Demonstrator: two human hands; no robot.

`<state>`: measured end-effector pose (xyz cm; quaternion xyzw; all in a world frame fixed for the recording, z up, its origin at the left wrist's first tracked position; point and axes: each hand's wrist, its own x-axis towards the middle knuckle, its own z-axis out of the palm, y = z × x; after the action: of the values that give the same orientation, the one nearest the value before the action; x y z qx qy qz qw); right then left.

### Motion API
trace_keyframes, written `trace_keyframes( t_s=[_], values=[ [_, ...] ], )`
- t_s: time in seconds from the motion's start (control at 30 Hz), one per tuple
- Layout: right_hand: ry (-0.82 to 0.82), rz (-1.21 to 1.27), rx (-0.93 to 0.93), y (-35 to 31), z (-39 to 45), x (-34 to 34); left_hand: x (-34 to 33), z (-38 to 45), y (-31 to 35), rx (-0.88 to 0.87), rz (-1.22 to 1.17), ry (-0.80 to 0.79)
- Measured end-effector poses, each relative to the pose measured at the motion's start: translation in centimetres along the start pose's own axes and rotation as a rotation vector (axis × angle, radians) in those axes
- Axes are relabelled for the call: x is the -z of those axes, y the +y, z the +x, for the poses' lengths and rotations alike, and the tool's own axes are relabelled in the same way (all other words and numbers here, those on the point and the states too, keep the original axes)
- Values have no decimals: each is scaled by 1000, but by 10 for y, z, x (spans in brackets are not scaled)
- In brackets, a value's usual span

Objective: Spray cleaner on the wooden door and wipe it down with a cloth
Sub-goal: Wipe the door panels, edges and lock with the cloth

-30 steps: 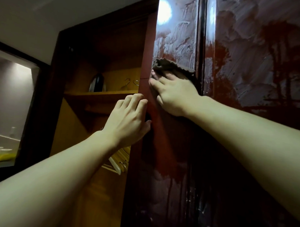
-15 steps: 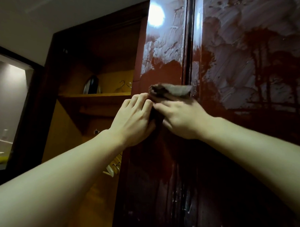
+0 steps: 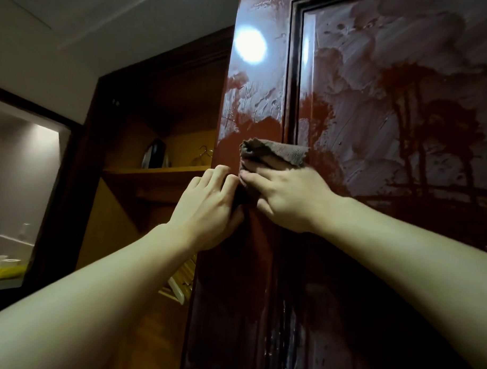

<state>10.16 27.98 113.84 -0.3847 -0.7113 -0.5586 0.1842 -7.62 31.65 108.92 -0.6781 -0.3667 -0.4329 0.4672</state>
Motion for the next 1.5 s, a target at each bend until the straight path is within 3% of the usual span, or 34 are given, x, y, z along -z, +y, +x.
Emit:
trace_keyframes(
  t_s=[0.27,0.43,0.53,0.67,0.73,0.87,0.93,1.17,1.27,1.37,1.5],
  values=[
    [51,-126,-228,35,68,19,-7,29,-27,-14,-7,111],
    [-9,-91,72,-6,51,7,-13,34,-48,-84,-8,200],
    [-56,-126,87,-8,71,8,-17,34,-67,-106,-12,219],
    [-19,-161,-211,33,118,20,-17,45,-82,-132,-24,222],
    [33,-268,-268,34,125,20,-15,50,-86,-134,-40,234],
    [-44,-164,48,11,108,6,-17,60,-91,-166,-39,252],
    [-105,-116,79,9,107,9,-20,64,-92,-169,-49,263],
    [77,-262,-339,61,144,33,-22,82,-82,-144,-114,306],
    [90,-213,-234,42,125,20,-23,89,-82,-156,-127,320],
    [-30,-115,-75,29,116,18,-25,96,-84,-156,-134,331],
    [-60,-129,-69,46,161,27,-28,102,-90,-114,-150,319]
  ],
)
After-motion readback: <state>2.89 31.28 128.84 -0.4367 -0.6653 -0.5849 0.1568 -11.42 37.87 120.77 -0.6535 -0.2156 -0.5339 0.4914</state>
